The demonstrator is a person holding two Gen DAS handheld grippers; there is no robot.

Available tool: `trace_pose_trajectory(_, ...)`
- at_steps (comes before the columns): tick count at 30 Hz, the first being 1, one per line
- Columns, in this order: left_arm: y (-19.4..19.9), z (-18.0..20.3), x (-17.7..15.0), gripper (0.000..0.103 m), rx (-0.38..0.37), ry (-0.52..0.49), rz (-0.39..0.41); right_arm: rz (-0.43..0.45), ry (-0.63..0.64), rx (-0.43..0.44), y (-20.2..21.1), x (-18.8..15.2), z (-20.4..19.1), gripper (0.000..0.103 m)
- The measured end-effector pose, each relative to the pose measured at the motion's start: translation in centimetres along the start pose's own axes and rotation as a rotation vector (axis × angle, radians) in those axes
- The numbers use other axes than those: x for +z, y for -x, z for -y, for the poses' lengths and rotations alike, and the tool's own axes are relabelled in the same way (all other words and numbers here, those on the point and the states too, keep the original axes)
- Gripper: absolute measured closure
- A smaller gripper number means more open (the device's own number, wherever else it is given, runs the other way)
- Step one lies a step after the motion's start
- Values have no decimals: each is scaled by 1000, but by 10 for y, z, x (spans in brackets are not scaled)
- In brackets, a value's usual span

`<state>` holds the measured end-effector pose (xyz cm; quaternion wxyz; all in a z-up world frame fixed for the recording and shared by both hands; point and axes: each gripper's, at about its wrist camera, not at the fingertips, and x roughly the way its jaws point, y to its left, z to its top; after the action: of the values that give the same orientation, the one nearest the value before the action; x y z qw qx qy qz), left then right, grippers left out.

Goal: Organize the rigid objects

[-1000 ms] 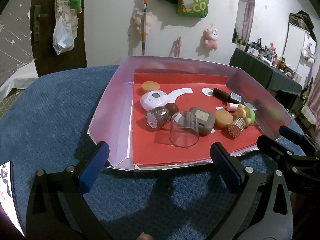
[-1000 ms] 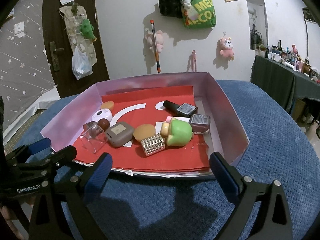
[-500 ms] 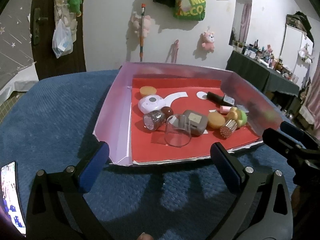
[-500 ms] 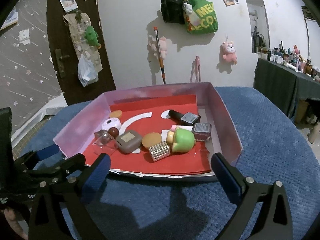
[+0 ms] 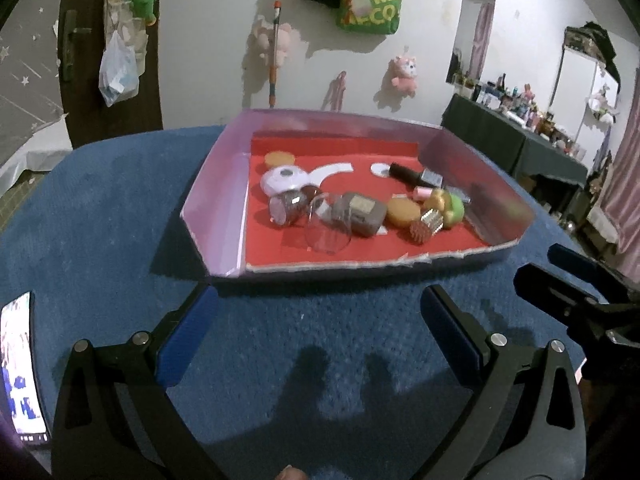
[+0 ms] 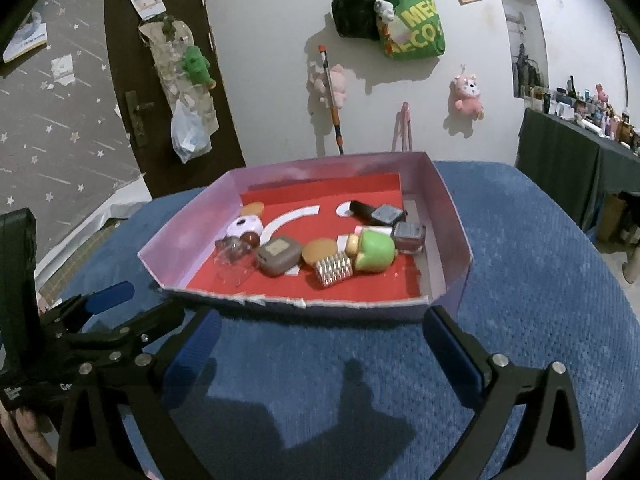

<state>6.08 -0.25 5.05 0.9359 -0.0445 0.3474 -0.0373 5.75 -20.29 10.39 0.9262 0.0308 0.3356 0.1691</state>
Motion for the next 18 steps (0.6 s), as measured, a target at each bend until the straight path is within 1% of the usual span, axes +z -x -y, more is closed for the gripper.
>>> trace_pose_trajectory(2, 0, 3, -6, 0, 16, -14, -11, -9, 4, -5, 1, -5, 0, 0)
trace_pose_trajectory(4, -1, 4, -10, 0, 11, -15, -24, -18, 2, -6, 2, -11, 0, 0)
trace_pose_trajectory(9, -4, -1, -19, 0, -10, 16, -68, -39, -7, -23, 1, -21, 4, 0)
trace_pose_trajectory(18, -13, -4, -31, 0, 2, 41, -124, -98, -20, -32, -5, -38, 8, 0)
